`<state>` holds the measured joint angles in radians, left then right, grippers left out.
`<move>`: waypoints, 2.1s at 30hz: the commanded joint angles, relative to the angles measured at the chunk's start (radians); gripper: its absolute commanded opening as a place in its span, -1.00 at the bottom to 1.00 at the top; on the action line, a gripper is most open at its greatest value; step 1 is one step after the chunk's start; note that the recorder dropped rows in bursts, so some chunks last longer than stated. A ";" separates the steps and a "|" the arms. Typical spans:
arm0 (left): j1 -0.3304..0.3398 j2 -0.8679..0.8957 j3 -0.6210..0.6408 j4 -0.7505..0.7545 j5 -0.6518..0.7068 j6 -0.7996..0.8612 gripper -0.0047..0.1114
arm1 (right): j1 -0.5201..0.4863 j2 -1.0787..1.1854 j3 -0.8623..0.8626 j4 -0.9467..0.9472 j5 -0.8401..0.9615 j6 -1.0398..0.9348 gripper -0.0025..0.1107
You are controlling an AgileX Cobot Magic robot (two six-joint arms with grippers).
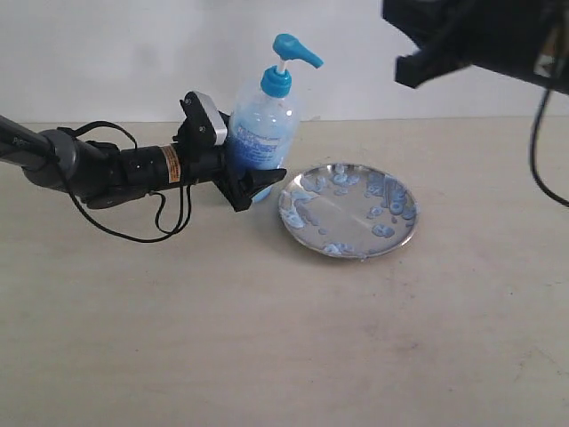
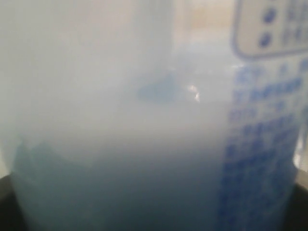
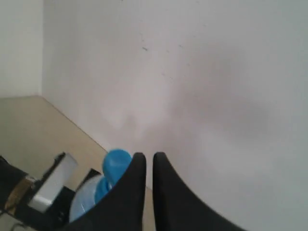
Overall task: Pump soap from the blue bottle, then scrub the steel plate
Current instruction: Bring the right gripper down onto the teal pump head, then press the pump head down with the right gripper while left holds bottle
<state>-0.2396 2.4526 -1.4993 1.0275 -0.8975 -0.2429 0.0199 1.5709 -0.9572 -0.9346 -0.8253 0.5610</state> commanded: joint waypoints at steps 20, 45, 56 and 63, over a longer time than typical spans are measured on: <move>-0.003 -0.003 0.000 0.009 0.085 0.007 -0.85 | 0.178 0.325 -0.390 -0.058 0.258 0.121 -0.92; -0.003 -0.003 0.000 0.009 0.085 0.007 -0.85 | 0.211 0.227 -0.392 0.146 0.301 -0.153 -0.92; -0.003 -0.003 0.000 0.009 0.085 0.007 -0.85 | 0.331 0.191 -0.392 -0.261 0.669 0.226 -0.96; -0.003 -0.003 0.000 0.009 0.085 0.007 -0.85 | 0.339 0.194 -0.392 -0.249 0.732 0.237 -0.96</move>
<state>-0.2396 2.4507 -1.4993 1.0191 -0.8723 -0.2428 0.3571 1.7635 -1.3475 -1.1867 -0.1132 0.7867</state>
